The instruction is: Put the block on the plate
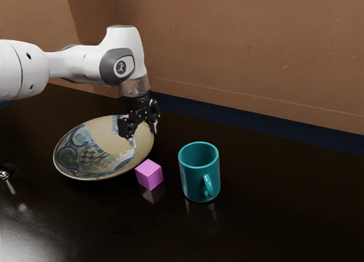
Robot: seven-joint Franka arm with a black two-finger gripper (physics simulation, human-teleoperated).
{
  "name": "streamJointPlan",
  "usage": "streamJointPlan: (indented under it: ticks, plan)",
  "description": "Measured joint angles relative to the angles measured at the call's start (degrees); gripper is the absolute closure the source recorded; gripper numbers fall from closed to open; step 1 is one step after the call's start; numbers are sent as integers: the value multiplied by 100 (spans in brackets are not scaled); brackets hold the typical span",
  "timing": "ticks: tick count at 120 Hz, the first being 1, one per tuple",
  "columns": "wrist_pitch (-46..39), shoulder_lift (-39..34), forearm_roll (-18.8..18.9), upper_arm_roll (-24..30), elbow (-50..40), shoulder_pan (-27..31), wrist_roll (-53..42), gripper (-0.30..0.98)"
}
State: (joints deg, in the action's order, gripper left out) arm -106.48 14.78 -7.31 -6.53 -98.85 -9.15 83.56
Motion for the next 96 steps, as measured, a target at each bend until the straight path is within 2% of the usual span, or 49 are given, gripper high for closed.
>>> streamJointPlan:
  ticks: [32,56,96]
  plan:
    - [-553,-146,32,68,-420,0,580,0]
    - [-719,-204,179,90,-532,6,536,0]
    - [-1044,369,189,91,-524,21,363,0]
